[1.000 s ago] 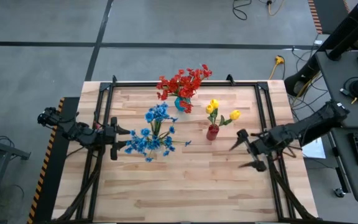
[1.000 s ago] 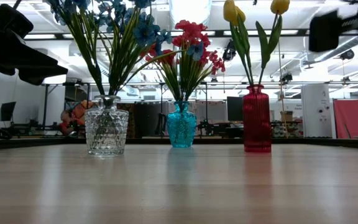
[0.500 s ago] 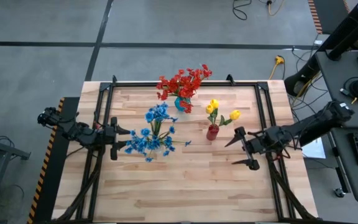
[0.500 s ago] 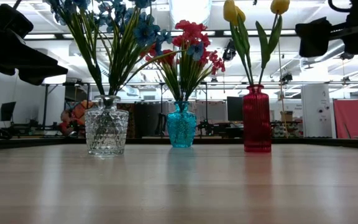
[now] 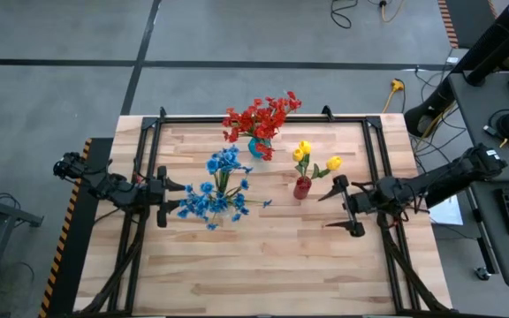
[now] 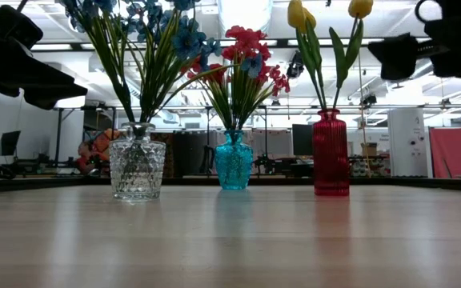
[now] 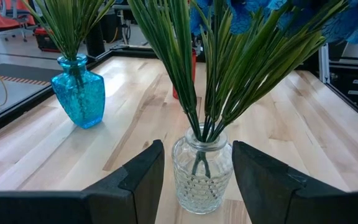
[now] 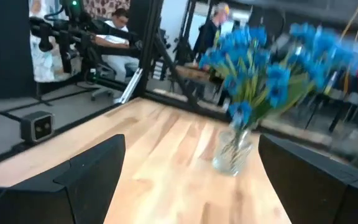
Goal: Sort flowers into vase by color
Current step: Return to Home Position
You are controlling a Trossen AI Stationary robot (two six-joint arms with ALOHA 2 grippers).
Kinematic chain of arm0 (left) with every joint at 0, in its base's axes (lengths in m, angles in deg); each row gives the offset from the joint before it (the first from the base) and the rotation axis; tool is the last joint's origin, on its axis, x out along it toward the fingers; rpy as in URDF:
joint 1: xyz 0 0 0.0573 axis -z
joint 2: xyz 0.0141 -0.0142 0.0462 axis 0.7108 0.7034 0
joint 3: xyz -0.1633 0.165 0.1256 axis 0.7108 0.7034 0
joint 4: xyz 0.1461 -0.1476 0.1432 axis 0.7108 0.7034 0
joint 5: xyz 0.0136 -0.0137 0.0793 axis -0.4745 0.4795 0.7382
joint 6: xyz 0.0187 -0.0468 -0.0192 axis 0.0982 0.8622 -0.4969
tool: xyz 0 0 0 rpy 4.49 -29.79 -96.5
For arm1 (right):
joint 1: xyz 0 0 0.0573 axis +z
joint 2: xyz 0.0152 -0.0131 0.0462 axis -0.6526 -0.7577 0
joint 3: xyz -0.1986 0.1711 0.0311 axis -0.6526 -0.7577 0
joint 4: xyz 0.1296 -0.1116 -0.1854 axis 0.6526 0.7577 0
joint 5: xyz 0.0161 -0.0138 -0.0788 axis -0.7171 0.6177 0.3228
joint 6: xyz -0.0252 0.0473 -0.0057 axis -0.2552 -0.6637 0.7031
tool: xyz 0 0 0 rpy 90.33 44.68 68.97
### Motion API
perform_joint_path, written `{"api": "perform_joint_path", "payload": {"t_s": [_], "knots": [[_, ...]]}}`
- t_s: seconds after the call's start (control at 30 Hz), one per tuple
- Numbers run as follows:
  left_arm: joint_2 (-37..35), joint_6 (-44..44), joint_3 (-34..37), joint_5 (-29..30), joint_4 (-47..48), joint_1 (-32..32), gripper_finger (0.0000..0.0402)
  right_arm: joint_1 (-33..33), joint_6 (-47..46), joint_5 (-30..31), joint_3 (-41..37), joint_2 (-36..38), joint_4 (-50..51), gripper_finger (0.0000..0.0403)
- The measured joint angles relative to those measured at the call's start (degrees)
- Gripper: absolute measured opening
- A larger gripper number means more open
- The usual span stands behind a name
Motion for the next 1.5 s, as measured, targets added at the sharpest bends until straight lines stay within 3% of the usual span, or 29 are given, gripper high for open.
{"api": "perform_joint_path", "payload": {"t_s": [0.33, 0.57, 0.77, 1.13, 1.5], "knots": [[0.0, 0.0, 0.0, 0.0, 0.0, 0.0, 0.0172, 0.0, -16.7, 0.0, 0.0, -0.1, 4.2, 0.0361], [0.0, 0.0, 0.0, 0.0, 0.0, 0.0, 0.0172, 0.0, -12.4, 0.7, 0.0, 0.0, 3.6, 0.0361], [0.0, 0.0, 0.0, 0.0, 0.0, 0.0, 0.0172, -0.3, -15.3, 6.8, -0.2, 1.8, 9.0, 0.0361], [0.0, 0.0, 0.0, 0.0, -0.1, 0.0, 0.0172, -2.3, -21.4, 12.1, -0.3, 23.1, 37.6, 0.0361], [0.0, 0.0, 0.0, 0.0, -0.3, 0.0, 0.0172, -7.8, -11.3, 9.0, -0.3, 34.9, 39.0, 0.0361]]}}
